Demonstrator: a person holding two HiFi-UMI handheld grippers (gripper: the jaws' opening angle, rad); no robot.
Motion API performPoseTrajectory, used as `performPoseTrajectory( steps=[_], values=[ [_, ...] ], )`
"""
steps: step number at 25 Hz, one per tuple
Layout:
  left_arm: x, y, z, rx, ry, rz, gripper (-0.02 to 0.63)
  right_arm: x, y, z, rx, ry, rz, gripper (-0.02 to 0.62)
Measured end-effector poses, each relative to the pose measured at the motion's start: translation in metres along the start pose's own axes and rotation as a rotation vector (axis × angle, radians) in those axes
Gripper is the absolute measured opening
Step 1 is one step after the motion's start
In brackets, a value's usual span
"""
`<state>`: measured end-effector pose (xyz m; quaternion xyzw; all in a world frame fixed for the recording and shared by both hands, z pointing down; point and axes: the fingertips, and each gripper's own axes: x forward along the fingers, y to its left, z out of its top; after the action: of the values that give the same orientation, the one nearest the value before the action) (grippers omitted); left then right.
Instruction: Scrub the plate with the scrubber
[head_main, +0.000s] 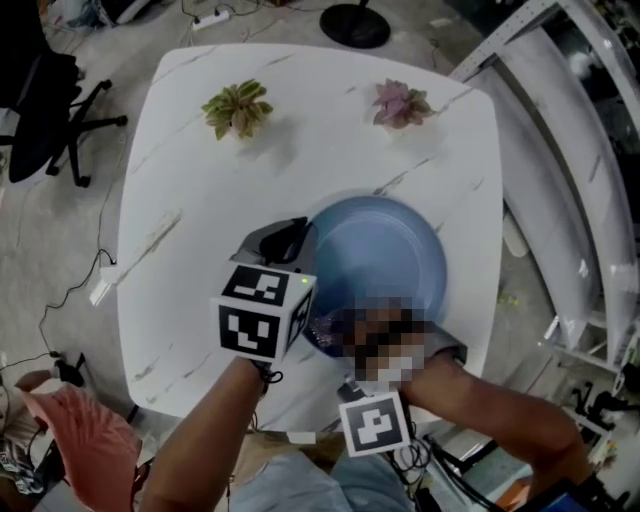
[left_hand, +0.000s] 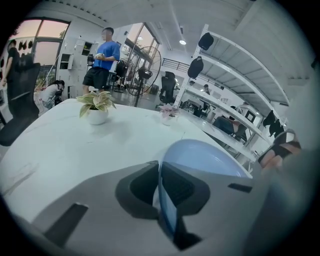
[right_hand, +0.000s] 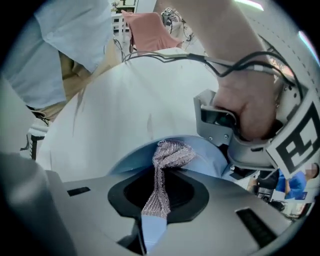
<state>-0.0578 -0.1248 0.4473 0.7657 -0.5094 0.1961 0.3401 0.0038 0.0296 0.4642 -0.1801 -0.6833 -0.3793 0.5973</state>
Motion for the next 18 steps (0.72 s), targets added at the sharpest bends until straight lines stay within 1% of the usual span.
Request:
performPoseTrajectory(
  steps=[2, 4, 6, 9, 12, 14, 18],
  values=[
    [0.000, 0.000, 0.000, 0.000, 0.003, 0.002, 0.023, -0.003, 0.009, 0.000, 0.039, -0.017, 0.047, 0.075],
    [0.001, 0.001, -0.001, 0.001, 0.001, 0.004, 0.023, -0.006, 0.020, -0.003, 0.055, -0.015, 0.107, 0.075],
    [0.001, 0.001, -0.001, 0.005, -0.001, 0.003, 0.023, -0.008, 0.028, -0.009, 0.086, -0.009, 0.144, 0.075],
    [0.001, 0.001, -0.001, 0.016, 0.004, 0.000, 0.023, -0.012, 0.042, -0.022, 0.185, 0.007, 0.222, 0.075],
    [0.001, 0.001, -0.001, 0.020, 0.006, 0.001, 0.021, -0.016, 0.053, -0.043, 0.258, 0.052, 0.298, 0.072],
    [0.001, 0.002, -0.002, 0.014, 0.006, 0.001, 0.021, -0.016, 0.055, -0.053, 0.308, 0.076, 0.315, 0.072],
    [-0.002, 0.001, -0.003, -0.006, 0.005, -0.012, 0.018, -0.015, 0.052, -0.074, 0.414, 0.121, 0.302, 0.073]
  ],
)
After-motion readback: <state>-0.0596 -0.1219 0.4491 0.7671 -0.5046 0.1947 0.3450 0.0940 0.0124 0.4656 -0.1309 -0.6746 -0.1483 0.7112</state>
